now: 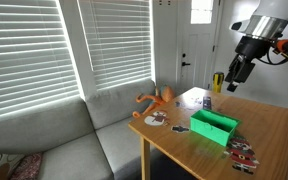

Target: Open the green lunch box, put the blue car in the green lunch box

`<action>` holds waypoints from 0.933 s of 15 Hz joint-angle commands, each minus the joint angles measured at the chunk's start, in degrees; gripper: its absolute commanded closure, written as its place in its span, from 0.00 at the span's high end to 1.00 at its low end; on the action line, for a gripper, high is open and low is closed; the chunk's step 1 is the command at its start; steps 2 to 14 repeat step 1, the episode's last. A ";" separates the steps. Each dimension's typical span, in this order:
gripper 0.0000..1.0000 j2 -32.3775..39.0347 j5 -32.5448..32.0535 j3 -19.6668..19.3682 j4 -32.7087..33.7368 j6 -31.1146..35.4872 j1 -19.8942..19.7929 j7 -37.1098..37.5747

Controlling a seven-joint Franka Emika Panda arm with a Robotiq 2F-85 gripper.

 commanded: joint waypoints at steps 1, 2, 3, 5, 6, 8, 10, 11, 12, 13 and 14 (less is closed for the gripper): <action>1.00 -0.01 -0.25 -0.34 0.08 -0.10 0.40 0.21; 1.00 -0.01 -0.25 -0.34 0.08 -0.10 0.40 0.21; 1.00 -0.01 -0.25 -0.34 0.08 -0.10 0.40 0.21; 1.00 -0.01 -0.25 -0.34 0.08 -0.10 0.40 0.21; 1.00 -0.01 -0.25 -0.34 0.08 -0.10 0.40 0.21; 1.00 -0.01 -0.25 -0.34 0.08 -0.10 0.40 0.21; 1.00 -0.01 -0.25 -0.34 0.08 -0.10 0.40 0.21; 1.00 -0.01 -0.25 -0.34 0.08 -0.10 0.40 0.21; 1.00 -0.01 -0.25 -0.34 0.08 -0.10 0.40 0.21; 1.00 -0.01 -0.25 -0.34 0.08 -0.10 0.40 0.21; 1.00 -0.01 -0.25 -0.34 0.08 -0.10 0.40 0.21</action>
